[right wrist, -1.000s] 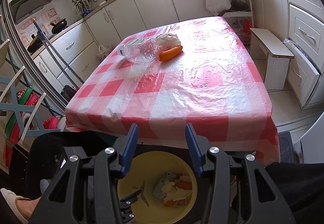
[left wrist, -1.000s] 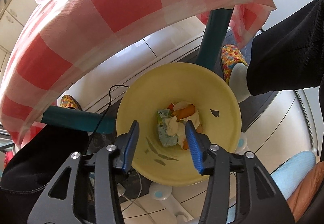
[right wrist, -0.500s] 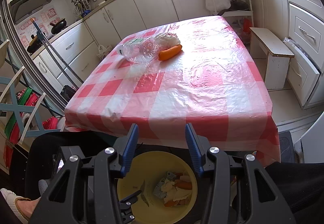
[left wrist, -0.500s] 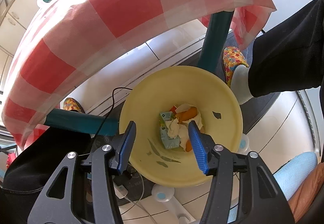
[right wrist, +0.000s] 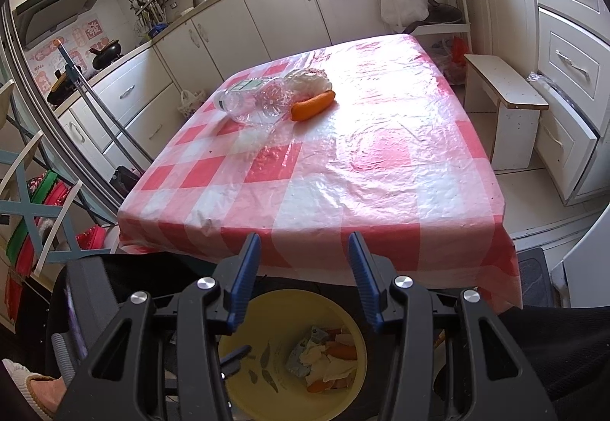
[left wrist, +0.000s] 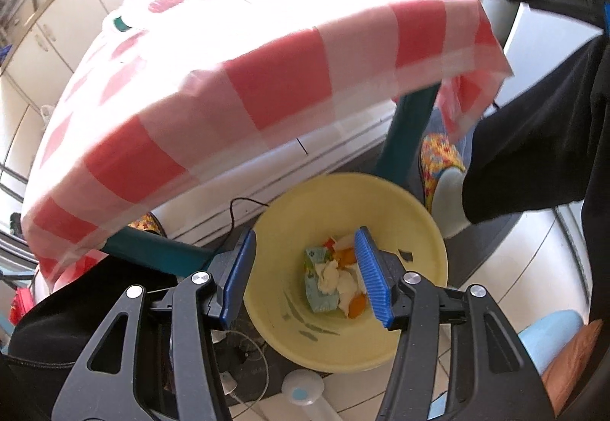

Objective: Collect trash
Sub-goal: 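Raise both grippers from the bucket back toward the table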

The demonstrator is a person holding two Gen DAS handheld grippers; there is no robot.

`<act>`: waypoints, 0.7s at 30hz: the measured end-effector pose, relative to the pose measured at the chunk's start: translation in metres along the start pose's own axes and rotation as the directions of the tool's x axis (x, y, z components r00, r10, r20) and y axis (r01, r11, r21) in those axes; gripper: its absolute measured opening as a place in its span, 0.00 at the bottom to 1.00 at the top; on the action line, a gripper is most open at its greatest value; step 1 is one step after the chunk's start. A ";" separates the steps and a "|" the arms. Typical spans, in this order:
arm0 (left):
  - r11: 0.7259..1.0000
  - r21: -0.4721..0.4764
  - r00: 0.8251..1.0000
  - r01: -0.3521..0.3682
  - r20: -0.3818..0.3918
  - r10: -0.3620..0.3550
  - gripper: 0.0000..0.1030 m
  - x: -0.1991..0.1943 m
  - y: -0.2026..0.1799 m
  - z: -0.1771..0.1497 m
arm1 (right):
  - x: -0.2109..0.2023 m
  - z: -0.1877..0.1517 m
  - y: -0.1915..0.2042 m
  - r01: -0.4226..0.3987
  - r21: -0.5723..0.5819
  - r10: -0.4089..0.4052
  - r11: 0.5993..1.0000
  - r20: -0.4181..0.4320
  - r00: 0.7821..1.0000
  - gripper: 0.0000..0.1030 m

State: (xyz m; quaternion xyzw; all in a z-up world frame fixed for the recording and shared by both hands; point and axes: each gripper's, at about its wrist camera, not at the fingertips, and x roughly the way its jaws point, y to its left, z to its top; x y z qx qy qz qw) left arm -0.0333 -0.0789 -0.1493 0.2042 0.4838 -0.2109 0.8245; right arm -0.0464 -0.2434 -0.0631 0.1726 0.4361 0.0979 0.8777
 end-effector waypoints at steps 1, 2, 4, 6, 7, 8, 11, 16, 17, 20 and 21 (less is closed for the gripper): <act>1.000 -0.008 1.000 -0.002 0.007 0.002 0.50 -0.002 0.002 0.001 | 0.000 0.000 0.000 0.002 0.001 -0.002 1.000 0.002 1.000 0.46; 1.000 -0.018 1.000 -0.005 0.014 0.006 0.50 -0.003 0.004 0.002 | -0.001 0.000 -0.001 0.003 0.002 -0.003 1.000 0.004 1.000 0.46; 0.999 -0.042 1.000 -0.013 0.027 0.014 0.50 -0.005 0.009 0.004 | -0.001 0.001 0.000 0.004 0.004 -0.004 1.000 0.003 1.000 0.46; 0.998 -0.066 0.999 -0.017 0.036 0.020 0.50 -0.007 0.014 0.006 | 0.000 0.000 0.000 0.004 0.000 -0.004 1.000 -0.001 1.000 0.46; 0.997 -0.075 0.999 -0.019 0.038 0.022 0.50 -0.008 0.015 0.006 | 0.000 0.000 0.001 0.004 -0.002 -0.004 1.000 -0.002 1.000 0.46; 0.996 -0.083 0.999 -0.021 0.040 0.024 0.50 -0.008 0.017 0.006 | 0.000 0.000 0.002 0.003 -0.005 -0.003 1.000 -0.003 1.000 0.46; 0.994 -0.105 0.999 -0.028 0.041 0.033 0.51 -0.008 0.022 0.006 | 0.000 0.000 0.003 0.003 -0.007 -0.003 1.000 -0.005 1.000 0.50; 0.993 -0.115 0.998 -0.035 0.040 0.040 0.52 -0.008 0.024 0.005 | 0.000 0.000 0.004 0.002 -0.013 -0.002 1.000 -0.005 1.000 0.51; 0.993 -0.116 0.998 -0.035 0.041 0.040 0.52 -0.008 0.024 0.005 | 0.000 0.000 0.004 0.002 -0.013 -0.002 1.000 -0.005 1.000 0.51; 0.993 -0.114 0.998 -0.037 0.044 0.042 0.53 -0.009 0.023 0.005 | 0.001 0.000 0.004 0.002 -0.014 -0.002 1.000 -0.006 1.000 0.51; 0.993 -0.114 0.998 -0.036 0.045 0.042 0.53 -0.009 0.023 0.005 | 0.001 0.000 0.004 0.002 -0.014 -0.002 1.000 -0.007 1.000 0.51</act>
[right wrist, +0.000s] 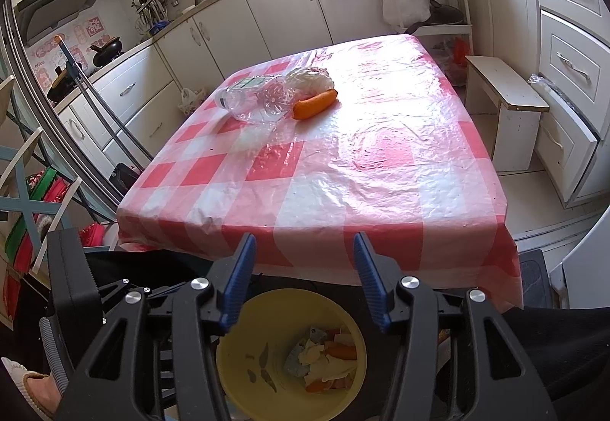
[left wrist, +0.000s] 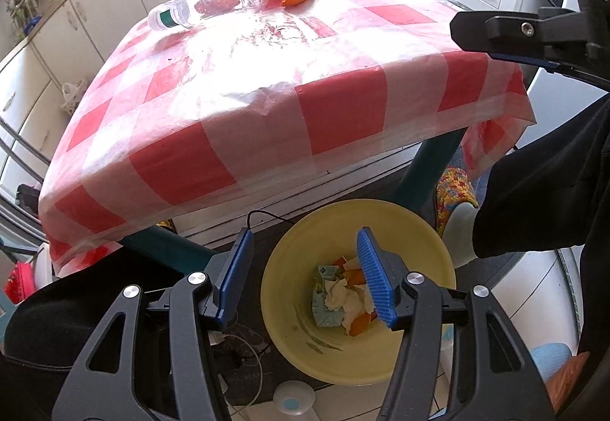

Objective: Collect trash
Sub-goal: 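Raise both grippers from the bucket back toward the table, then move the right gripper toward the orange peel beside the clear bottle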

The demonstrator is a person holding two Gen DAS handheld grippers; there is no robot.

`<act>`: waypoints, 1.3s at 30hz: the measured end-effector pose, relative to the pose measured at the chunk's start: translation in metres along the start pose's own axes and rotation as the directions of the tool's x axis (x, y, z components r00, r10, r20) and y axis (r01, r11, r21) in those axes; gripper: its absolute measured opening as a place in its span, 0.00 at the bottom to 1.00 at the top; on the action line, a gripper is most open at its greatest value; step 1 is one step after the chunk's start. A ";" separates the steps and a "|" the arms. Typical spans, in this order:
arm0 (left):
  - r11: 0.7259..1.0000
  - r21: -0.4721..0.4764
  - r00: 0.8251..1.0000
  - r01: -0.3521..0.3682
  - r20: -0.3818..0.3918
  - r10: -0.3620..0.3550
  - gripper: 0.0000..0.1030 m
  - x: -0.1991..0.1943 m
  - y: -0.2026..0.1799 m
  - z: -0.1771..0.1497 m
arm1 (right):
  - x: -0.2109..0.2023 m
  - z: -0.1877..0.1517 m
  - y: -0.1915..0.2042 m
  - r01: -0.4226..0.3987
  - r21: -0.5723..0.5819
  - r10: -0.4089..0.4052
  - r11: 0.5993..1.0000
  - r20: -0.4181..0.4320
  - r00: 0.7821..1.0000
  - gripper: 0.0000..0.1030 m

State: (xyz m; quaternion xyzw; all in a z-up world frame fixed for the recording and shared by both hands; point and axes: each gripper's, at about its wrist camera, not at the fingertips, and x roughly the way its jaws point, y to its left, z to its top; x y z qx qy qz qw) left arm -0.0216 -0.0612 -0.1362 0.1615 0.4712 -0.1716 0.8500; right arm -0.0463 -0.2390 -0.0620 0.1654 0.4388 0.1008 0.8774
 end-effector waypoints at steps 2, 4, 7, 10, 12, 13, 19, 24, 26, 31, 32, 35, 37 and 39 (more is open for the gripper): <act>1.000 -0.002 1.000 0.002 0.001 -0.002 0.54 -0.001 0.000 0.000 | 0.001 0.000 0.001 0.001 -0.003 -0.001 1.000 -0.004 1.000 0.51; 1.000 -0.004 1.000 0.006 0.001 -0.006 0.54 -0.001 0.001 0.000 | 0.002 0.001 0.002 0.001 -0.006 -0.001 1.000 -0.007 1.000 0.51; 1.000 -0.010 1.000 0.010 -0.001 -0.010 0.55 -0.001 0.002 0.000 | 0.007 0.006 0.003 -0.005 -0.002 0.005 1.000 -0.018 1.000 0.51; 1.000 -0.022 1.000 0.018 0.003 -0.018 0.55 -0.002 0.005 0.002 | 0.010 0.018 0.003 0.003 0.000 -0.003 1.000 -0.013 1.000 0.51; 0.999 -0.031 1.000 0.022 0.004 -0.022 0.56 -0.003 0.008 0.004 | 0.015 0.029 0.003 0.006 -0.002 -0.006 1.000 -0.008 1.000 0.51; 0.999 -0.036 1.000 0.023 0.004 -0.023 0.57 -0.003 0.009 0.004 | 0.018 0.033 0.004 0.007 -0.004 -0.007 1.000 -0.008 1.000 0.51; 0.996 -0.078 0.999 0.035 0.001 -0.035 0.57 -0.003 0.020 0.007 | 0.049 0.067 0.006 0.026 -0.017 -0.027 1.000 -0.020 0.999 0.51; 0.994 -0.105 0.999 0.013 0.047 -0.008 0.58 -0.018 0.042 0.019 | 0.073 0.094 -0.001 0.051 0.011 -0.051 0.999 -0.018 0.999 0.51; 0.992 -0.123 0.998 0.006 0.066 0.002 0.60 -0.022 0.055 0.027 | 0.080 0.102 -0.002 0.058 0.013 -0.058 0.998 -0.015 0.998 0.51; 0.986 -0.166 0.995 -0.015 0.091 0.030 0.61 -0.025 0.085 0.047 | 0.099 0.114 -0.004 0.074 0.024 -0.074 0.997 -0.015 0.997 0.51; 0.985 -0.173 0.995 -0.018 0.092 0.034 0.61 -0.024 0.089 0.051 | 0.102 0.115 -0.003 0.077 0.023 -0.077 0.997 -0.017 0.997 0.51; 0.979 -0.204 0.995 -0.016 0.098 0.037 0.61 -0.022 0.100 0.060 | 0.109 0.116 -0.002 0.078 0.021 -0.078 0.997 -0.024 0.997 0.51; 0.976 -0.219 0.994 -0.009 0.101 0.032 0.61 -0.021 0.104 0.066 | 0.115 0.118 -0.001 0.080 0.017 -0.079 0.997 -0.031 0.996 0.51; 0.971 -0.238 0.994 0.006 0.109 0.020 0.61 -0.022 0.111 0.073 | 0.122 0.122 -0.001 0.083 0.010 -0.083 0.996 -0.036 0.996 0.51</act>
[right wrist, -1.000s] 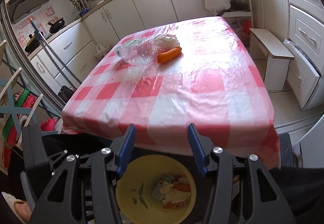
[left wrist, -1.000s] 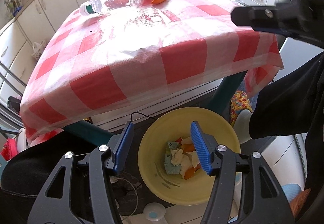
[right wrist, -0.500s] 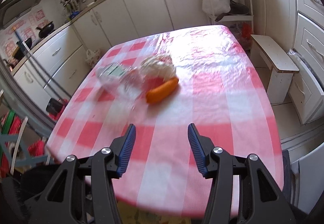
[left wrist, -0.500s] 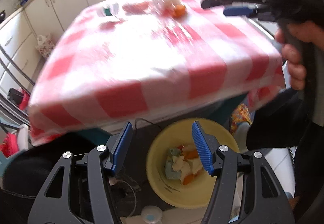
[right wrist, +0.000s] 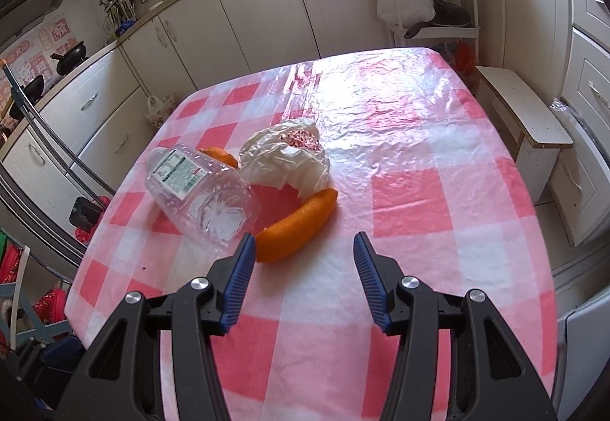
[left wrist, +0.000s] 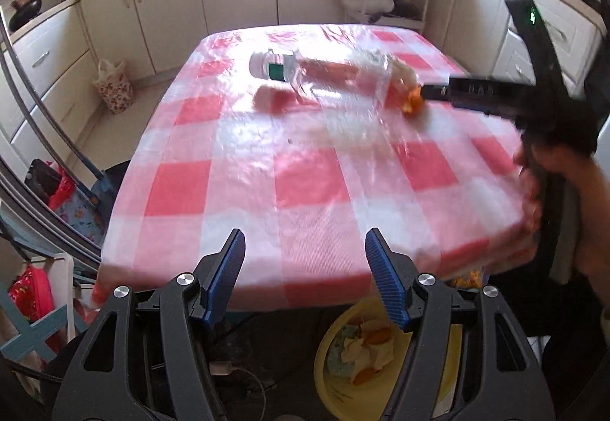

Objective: Collect trash
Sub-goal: 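Move the right gripper toward the orange peel beside the clear bottle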

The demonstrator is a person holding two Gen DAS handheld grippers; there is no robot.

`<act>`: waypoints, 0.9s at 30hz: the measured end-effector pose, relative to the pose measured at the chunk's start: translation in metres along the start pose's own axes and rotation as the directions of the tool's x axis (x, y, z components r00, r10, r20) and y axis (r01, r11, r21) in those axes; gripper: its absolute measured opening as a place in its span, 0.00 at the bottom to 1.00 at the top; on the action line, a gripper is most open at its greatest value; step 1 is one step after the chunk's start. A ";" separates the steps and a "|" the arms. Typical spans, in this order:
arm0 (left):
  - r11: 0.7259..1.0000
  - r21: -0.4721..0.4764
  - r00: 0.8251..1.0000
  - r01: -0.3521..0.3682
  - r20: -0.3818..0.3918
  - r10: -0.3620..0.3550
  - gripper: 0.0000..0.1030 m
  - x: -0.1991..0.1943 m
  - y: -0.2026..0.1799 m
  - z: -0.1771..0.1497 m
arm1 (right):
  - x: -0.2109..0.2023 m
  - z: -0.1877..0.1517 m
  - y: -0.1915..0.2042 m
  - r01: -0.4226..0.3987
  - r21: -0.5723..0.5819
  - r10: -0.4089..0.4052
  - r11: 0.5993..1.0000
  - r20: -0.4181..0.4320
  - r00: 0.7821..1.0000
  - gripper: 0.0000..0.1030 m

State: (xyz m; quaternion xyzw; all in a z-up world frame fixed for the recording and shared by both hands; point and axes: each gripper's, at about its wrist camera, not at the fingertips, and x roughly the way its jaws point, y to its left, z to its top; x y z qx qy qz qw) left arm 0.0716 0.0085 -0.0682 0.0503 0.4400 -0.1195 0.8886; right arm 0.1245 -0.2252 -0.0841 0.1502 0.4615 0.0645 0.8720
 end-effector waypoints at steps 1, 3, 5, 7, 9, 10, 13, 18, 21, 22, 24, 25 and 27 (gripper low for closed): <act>1.000 -0.017 1.000 0.016 0.001 -0.016 0.61 0.000 0.003 0.006 | 0.003 0.002 -0.001 0.003 -0.003 -0.003 1.000 -0.002 1.000 0.51; 0.998 -0.055 0.999 0.044 0.009 -0.043 0.61 0.000 0.009 0.021 | 0.010 0.005 0.001 0.012 -0.015 -0.012 1.000 -0.008 1.000 0.51; 0.991 -0.109 0.997 0.075 0.032 -0.071 0.61 -0.001 0.017 0.044 | 0.015 0.008 0.002 0.017 -0.025 -0.017 1.000 -0.013 1.000 0.51; 0.984 -0.149 0.995 0.094 0.057 -0.086 0.65 -0.001 0.018 0.063 | 0.020 0.009 0.002 0.016 -0.036 -0.017 0.999 -0.020 1.000 0.51; 0.977 -0.191 0.992 0.100 0.091 -0.083 0.68 0.001 0.016 0.086 | 0.024 0.010 0.001 0.010 -0.046 -0.011 0.999 -0.029 1.000 0.50; 0.975 -0.202 0.991 0.096 0.107 -0.075 0.68 0.004 0.014 0.098 | 0.025 0.010 0.001 0.005 -0.048 -0.006 0.999 -0.033 0.999 0.48; 0.977 -0.206 0.990 0.056 0.139 -0.027 0.69 0.018 0.001 0.137 | 0.026 0.010 0.003 -0.018 -0.059 0.015 0.998 -0.042 0.999 0.41; 0.989 -0.139 0.994 -0.052 0.089 0.064 0.69 0.066 -0.033 0.199 | 0.025 0.007 0.003 -0.064 -0.073 0.059 0.995 -0.063 0.996 0.34; 0.990 -0.052 0.991 -0.130 0.016 0.131 0.69 0.101 -0.052 0.220 | 0.024 0.007 -0.001 -0.084 -0.057 0.080 0.995 -0.071 0.994 0.34; 0.989 -0.028 0.990 -0.144 -0.004 0.144 0.69 0.108 -0.055 0.223 | 0.023 0.007 -0.003 -0.092 -0.049 0.088 0.995 -0.074 0.993 0.34; 0.980 0.057 0.980 -0.190 -0.052 0.193 0.69 0.127 -0.065 0.222 | 0.023 0.008 -0.007 -0.100 -0.038 0.097 0.994 -0.080 0.992 0.34; 0.978 0.091 0.978 -0.188 -0.075 0.195 0.69 0.132 -0.067 0.218 | 0.022 0.009 -0.009 -0.102 -0.033 0.099 0.994 -0.082 0.992 0.34; 0.966 0.170 0.972 -0.193 -0.102 0.212 0.69 0.138 -0.072 0.207 | 0.020 0.009 -0.014 -0.101 -0.022 0.099 0.995 -0.086 0.991 0.34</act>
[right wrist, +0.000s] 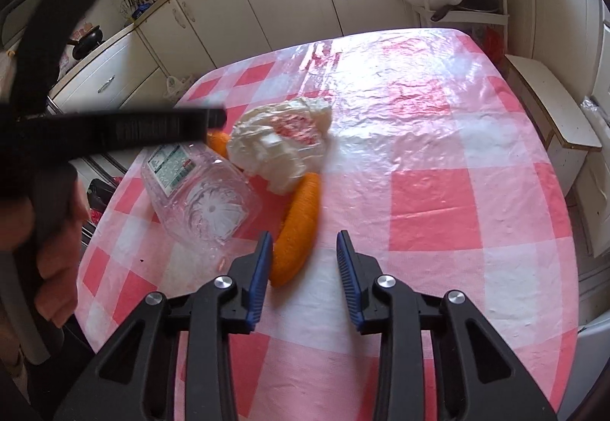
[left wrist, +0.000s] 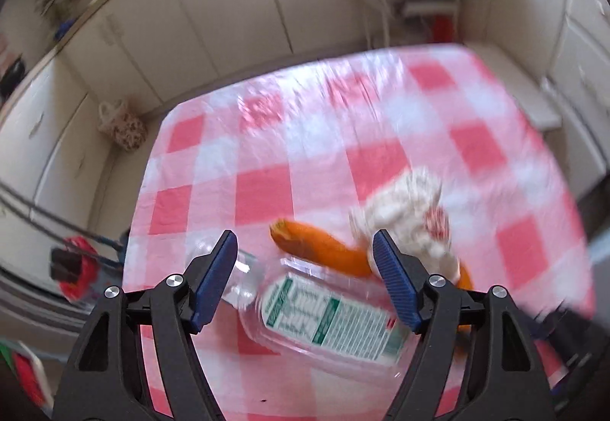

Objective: Collect trash
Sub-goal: 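Move the right gripper toward the orange peel beside the clear bottle, then grasp the clear bottle with the left gripper while the right gripper grasps the orange peel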

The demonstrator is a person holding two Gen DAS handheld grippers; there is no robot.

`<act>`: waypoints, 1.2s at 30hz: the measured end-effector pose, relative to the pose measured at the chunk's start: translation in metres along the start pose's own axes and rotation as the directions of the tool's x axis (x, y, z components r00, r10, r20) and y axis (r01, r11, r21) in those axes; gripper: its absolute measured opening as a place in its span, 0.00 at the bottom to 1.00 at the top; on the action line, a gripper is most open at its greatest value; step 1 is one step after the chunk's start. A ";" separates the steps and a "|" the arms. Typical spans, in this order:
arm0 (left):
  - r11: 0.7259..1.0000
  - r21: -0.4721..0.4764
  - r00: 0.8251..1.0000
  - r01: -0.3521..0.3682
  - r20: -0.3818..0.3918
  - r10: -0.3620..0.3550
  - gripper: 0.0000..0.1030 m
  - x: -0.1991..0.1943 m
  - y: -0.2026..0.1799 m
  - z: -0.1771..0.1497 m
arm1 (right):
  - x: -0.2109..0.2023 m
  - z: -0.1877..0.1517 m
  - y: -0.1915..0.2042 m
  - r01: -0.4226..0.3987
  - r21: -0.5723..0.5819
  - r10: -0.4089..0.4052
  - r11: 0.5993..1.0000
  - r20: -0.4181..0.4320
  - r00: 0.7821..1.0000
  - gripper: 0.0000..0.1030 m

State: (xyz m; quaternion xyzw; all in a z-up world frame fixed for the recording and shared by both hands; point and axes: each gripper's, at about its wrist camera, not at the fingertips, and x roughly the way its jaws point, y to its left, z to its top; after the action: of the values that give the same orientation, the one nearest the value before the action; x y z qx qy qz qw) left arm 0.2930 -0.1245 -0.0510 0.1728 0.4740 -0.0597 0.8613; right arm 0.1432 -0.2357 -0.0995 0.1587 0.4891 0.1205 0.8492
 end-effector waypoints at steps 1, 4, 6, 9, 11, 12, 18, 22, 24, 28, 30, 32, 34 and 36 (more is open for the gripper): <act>0.999 0.041 1.000 0.002 -0.008 -0.002 0.69 0.001 -0.002 -0.005 | -0.001 0.000 -0.002 0.001 0.003 -0.001 1.000 -0.001 1.000 0.34; 0.989 0.147 1.000 -0.010 -0.025 0.014 0.69 0.001 -0.002 -0.017 | -0.004 0.000 -0.006 0.008 0.016 -0.008 1.000 -0.001 1.000 0.34; 0.977 0.212 1.000 0.007 -0.014 -0.004 0.69 -0.002 0.003 -0.029 | -0.007 0.001 -0.007 0.015 0.014 -0.015 1.000 0.007 1.000 0.34; 0.970 0.236 0.997 0.059 0.029 -0.067 0.69 -0.017 0.022 -0.040 | -0.008 0.002 -0.001 0.026 -0.009 -0.026 1.000 0.025 0.999 0.34; 0.979 0.187 0.995 0.083 0.042 -0.093 0.69 -0.025 0.041 -0.045 | -0.010 0.000 0.002 0.018 -0.017 -0.017 1.000 0.039 0.999 0.42; 0.986 0.138 0.994 0.090 0.048 -0.097 0.69 -0.029 0.054 -0.050 | -0.009 -0.001 0.006 0.021 -0.028 -0.020 0.999 0.047 0.999 0.45; 0.993 0.077 0.995 0.092 0.020 -0.094 0.69 -0.025 0.078 -0.076 | 0.004 -0.003 0.011 0.033 -0.057 -0.032 0.998 0.020 0.999 0.46; 0.992 0.008 0.990 0.126 0.063 -0.126 0.69 -0.029 0.089 -0.079 | 0.004 -0.005 0.019 0.047 -0.105 -0.046 0.993 0.009 0.999 0.38; 0.993 -0.005 0.991 0.121 0.061 -0.121 0.69 -0.028 0.090 -0.077 | 0.003 -0.005 0.021 0.059 -0.121 -0.058 0.991 0.014 0.998 0.37; 0.995 -0.007 0.994 0.096 0.045 -0.096 0.69 -0.016 0.088 -0.076 | 0.003 -0.004 0.018 0.072 -0.109 -0.069 0.991 0.029 0.997 0.38; 0.995 -0.014 0.994 0.101 0.039 -0.100 0.69 -0.010 0.088 -0.078 | 0.004 -0.003 0.018 0.074 -0.109 -0.071 0.991 0.029 0.997 0.38; 0.993 -0.030 0.993 0.116 0.030 -0.115 0.69 -0.002 0.087 -0.079 | 0.006 -0.004 0.020 0.078 -0.123 -0.075 0.989 0.024 0.997 0.38; 0.990 -0.051 0.991 0.131 0.027 -0.129 0.69 0.007 0.088 -0.081 | 0.007 -0.005 0.025 0.086 -0.148 -0.084 0.985 0.019 0.996 0.36; 0.984 -0.082 0.988 0.155 0.022 -0.154 0.67 0.014 0.089 -0.083 | 0.008 -0.006 0.029 0.094 -0.173 -0.092 0.980 0.019 0.996 0.21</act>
State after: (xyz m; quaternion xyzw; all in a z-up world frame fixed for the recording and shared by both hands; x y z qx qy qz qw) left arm 0.2587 -0.0113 -0.0820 0.0989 0.4811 -0.1077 0.8644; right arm 0.1406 -0.2050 -0.0976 0.0616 0.4789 0.1220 0.8672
